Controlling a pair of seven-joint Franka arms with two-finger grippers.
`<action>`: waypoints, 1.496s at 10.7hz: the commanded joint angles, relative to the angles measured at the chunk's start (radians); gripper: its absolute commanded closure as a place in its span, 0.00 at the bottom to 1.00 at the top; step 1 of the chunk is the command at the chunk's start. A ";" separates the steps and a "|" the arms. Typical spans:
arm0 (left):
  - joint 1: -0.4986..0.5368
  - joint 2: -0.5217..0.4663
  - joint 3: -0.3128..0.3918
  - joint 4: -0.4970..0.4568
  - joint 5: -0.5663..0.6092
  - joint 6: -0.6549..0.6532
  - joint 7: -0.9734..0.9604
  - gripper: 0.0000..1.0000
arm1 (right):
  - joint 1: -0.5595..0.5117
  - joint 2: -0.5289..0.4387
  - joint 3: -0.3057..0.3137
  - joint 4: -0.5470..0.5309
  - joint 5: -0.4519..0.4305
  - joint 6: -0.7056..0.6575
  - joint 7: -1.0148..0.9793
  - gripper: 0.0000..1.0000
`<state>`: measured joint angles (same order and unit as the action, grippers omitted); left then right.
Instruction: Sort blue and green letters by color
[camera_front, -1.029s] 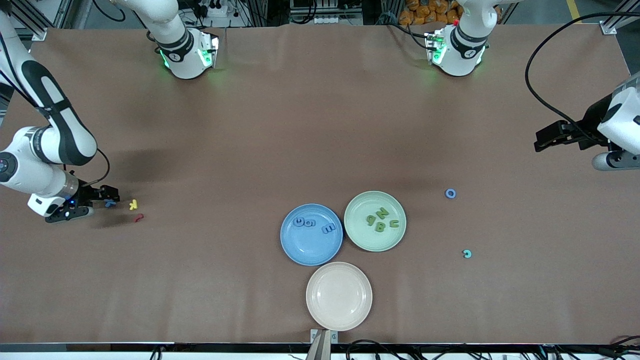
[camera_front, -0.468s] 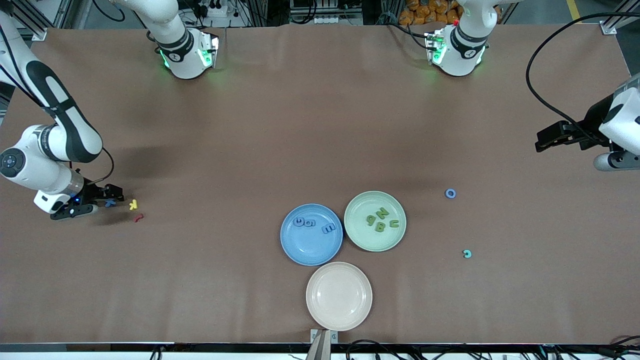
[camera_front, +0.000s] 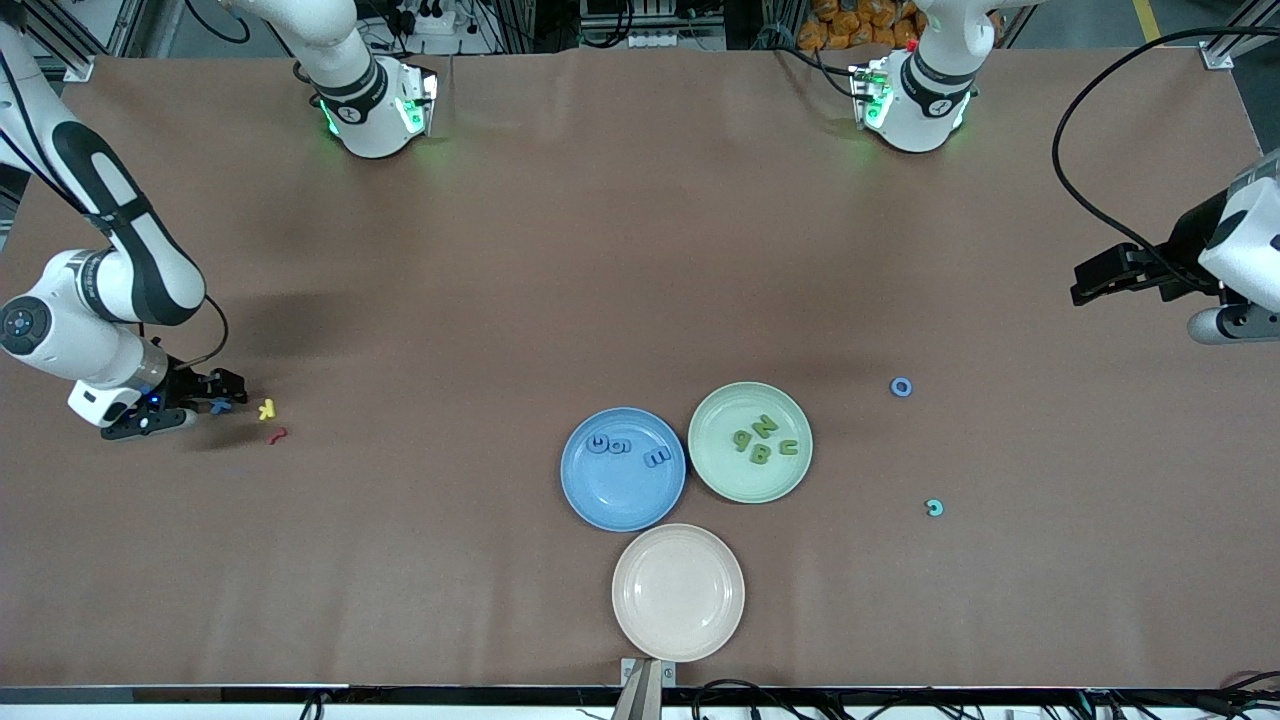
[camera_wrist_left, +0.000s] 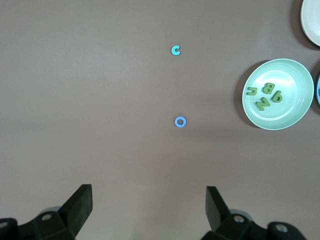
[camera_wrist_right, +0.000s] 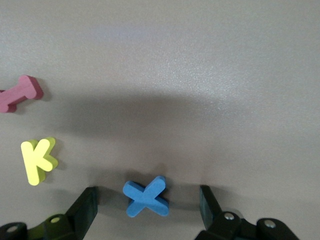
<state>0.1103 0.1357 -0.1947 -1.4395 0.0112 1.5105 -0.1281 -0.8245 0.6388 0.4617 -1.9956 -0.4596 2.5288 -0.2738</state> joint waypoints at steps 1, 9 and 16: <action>0.009 -0.001 0.000 0.002 -0.020 0.008 0.022 0.00 | -0.005 -0.014 0.009 -0.011 -0.025 -0.002 0.024 1.00; 0.009 -0.001 0.000 0.002 -0.020 0.010 0.022 0.00 | 0.016 -0.033 0.151 0.069 -0.016 -0.243 0.178 1.00; 0.011 0.001 0.001 -0.001 -0.022 0.020 0.027 0.00 | 0.117 -0.022 0.478 0.075 -0.014 -0.317 0.946 1.00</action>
<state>0.1139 0.1389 -0.1939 -1.4398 0.0112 1.5247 -0.1242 -0.7798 0.6234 0.8602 -1.9250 -0.4653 2.2346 0.3794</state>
